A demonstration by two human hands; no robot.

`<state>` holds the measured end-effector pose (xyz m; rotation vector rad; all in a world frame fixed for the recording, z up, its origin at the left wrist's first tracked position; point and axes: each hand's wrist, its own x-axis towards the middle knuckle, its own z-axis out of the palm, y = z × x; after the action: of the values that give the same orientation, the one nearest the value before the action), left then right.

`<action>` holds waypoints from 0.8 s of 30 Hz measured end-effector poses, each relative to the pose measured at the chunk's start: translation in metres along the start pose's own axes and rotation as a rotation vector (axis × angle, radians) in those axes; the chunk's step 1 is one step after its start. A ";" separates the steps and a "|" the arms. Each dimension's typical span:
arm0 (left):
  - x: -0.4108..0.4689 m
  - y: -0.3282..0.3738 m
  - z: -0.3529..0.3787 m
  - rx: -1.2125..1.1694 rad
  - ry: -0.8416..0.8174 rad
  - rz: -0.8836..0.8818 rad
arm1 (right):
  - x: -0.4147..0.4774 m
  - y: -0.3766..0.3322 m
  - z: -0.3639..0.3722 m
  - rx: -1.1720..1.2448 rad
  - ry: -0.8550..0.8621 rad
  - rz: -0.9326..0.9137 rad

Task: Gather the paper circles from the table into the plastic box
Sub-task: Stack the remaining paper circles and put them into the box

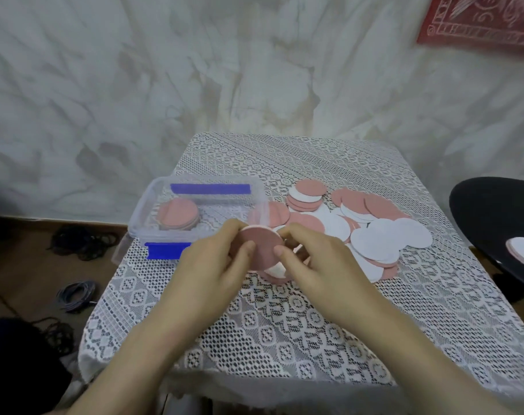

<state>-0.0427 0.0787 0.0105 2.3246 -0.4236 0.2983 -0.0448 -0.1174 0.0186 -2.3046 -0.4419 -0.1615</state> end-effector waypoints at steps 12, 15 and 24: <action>0.018 -0.054 -0.066 0.009 0.204 -0.129 | 0.091 -0.039 0.037 0.213 -0.124 0.039; 0.018 -0.069 -0.078 0.072 0.240 -0.180 | 0.111 -0.045 0.043 0.244 -0.147 0.062; 0.020 -0.099 -0.088 0.201 0.138 -0.347 | 0.162 -0.038 0.085 0.086 -0.239 0.186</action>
<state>0.0063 0.2034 0.0161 2.5006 0.0836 0.3403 0.0908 0.0110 0.0255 -2.2741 -0.3433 0.2219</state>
